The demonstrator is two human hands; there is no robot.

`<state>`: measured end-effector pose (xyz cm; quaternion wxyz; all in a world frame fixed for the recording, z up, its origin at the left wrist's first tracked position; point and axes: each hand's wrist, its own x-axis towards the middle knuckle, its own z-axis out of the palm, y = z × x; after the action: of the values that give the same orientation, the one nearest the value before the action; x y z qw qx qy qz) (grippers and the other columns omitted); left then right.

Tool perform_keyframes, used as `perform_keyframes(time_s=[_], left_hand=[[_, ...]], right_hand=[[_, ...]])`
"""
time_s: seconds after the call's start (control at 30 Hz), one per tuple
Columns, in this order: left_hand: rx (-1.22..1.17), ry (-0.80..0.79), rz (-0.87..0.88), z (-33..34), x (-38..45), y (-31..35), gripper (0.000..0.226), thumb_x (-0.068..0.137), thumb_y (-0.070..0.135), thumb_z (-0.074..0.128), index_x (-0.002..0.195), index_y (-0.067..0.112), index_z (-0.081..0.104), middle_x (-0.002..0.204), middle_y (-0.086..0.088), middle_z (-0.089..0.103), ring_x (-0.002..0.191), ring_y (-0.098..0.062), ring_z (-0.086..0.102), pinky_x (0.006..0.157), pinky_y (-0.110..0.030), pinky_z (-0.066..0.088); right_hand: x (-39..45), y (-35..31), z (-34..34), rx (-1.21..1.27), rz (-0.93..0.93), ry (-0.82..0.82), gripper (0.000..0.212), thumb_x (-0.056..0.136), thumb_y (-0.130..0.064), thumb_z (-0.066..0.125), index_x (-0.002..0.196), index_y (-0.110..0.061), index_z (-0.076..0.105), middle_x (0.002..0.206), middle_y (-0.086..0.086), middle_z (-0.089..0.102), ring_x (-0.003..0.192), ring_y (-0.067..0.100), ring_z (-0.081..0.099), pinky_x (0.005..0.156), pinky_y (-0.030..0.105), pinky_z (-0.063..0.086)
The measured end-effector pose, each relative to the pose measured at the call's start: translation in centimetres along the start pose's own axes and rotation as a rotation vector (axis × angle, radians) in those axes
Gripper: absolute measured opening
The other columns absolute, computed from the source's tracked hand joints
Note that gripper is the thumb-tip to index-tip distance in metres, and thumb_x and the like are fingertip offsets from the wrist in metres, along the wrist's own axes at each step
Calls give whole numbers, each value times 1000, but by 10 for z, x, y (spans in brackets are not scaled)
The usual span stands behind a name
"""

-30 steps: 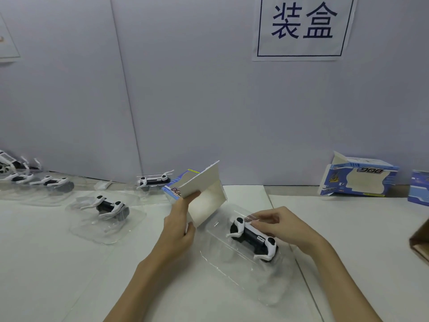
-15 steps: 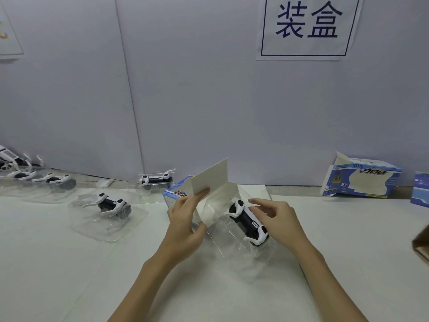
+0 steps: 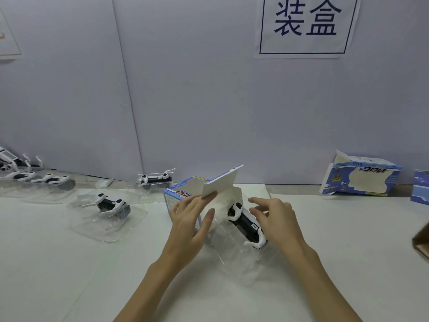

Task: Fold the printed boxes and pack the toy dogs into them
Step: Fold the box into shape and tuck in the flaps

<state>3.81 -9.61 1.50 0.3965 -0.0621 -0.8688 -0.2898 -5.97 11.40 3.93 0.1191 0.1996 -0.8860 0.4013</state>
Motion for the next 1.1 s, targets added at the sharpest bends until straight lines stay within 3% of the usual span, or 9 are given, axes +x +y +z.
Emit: perform_keyframes(time_s=[0.17, 0.33, 0.47, 0.53, 0.63, 0.7, 0.87, 1.0, 1.1], left_hand=[[-77, 9, -54, 9, -2, 4, 47, 97, 17, 56, 133, 47, 58, 136, 38, 55, 130, 0, 47, 113, -25, 23], [-111, -102, 10, 9, -7, 18, 42, 98, 55, 57, 138, 44, 56, 140, 34, 55, 138, -5, 42, 116, -33, 21], [-99, -341, 61, 16, -15, 28, 82, 80, 71, 70, 150, 36, 45, 150, 26, 44, 151, -14, 25, 124, -39, 13], [-88, -330, 58, 18, -16, 30, 87, 78, 70, 74, 151, 33, 43, 151, 29, 39, 153, -14, 22, 125, -39, 12], [-72, -263, 61, 19, -15, 31, 69, 88, 59, 71, 147, 32, 48, 148, 30, 44, 148, -12, 29, 122, -40, 20], [-63, -239, 102, 23, -15, 30, 53, 95, 47, 65, 144, 29, 53, 143, 26, 52, 143, -11, 38, 119, -42, 26], [3, -55, 187, 30, -12, 21, 40, 93, 0, 61, 127, 20, 68, 130, 18, 65, 123, -14, 57, 105, -39, 41], [-35, 77, 170, 22, -6, 13, 47, 93, -13, 60, 125, 21, 67, 126, 19, 65, 116, -14, 62, 98, -26, 49], [-80, 183, 87, 15, -1, 11, 53, 90, -19, 63, 122, 23, 68, 121, 23, 66, 113, -6, 63, 95, -13, 45]], right_hand=[[-3, -3, 1, -68, 40, -29, 32, 99, -27, 68, 131, -29, 71, 106, -6, 77, 102, 24, 70, 89, 36, 55], [-1, -2, 5, -55, 111, -21, 22, 97, -22, 64, 116, -21, 74, 105, -3, 75, 100, 24, 69, 87, 35, 55], [0, -6, 10, 263, 116, 188, 32, 91, 3, 52, 109, -19, 67, 105, -3, 69, 100, 12, 66, 85, 19, 49], [3, -5, 8, 523, 198, 323, 39, 89, 8, 48, 99, -23, 70, 102, -1, 72, 97, 5, 67, 87, 13, 49], [10, 1, 4, 939, 379, 351, 34, 94, 8, 47, 97, -14, 72, 103, 9, 74, 105, 25, 72, 92, 33, 57], [10, 3, 4, 1035, 470, 279, 31, 95, 6, 44, 97, -9, 71, 104, 15, 75, 100, 30, 73, 83, 33, 56], [5, 4, 17, 778, 517, 32, 29, 96, -14, 46, 98, -9, 74, 102, 7, 79, 92, 29, 66, 80, 39, 45], [1, -7, 20, 787, 389, -3, 45, 111, -29, 35, 102, -19, 78, 107, 9, 79, 109, 32, 71, 102, 47, 52], [-3, -14, 23, 744, 231, -66, 37, 108, -27, 41, 112, -28, 78, 114, -3, 77, 116, 23, 68, 106, 46, 51]])
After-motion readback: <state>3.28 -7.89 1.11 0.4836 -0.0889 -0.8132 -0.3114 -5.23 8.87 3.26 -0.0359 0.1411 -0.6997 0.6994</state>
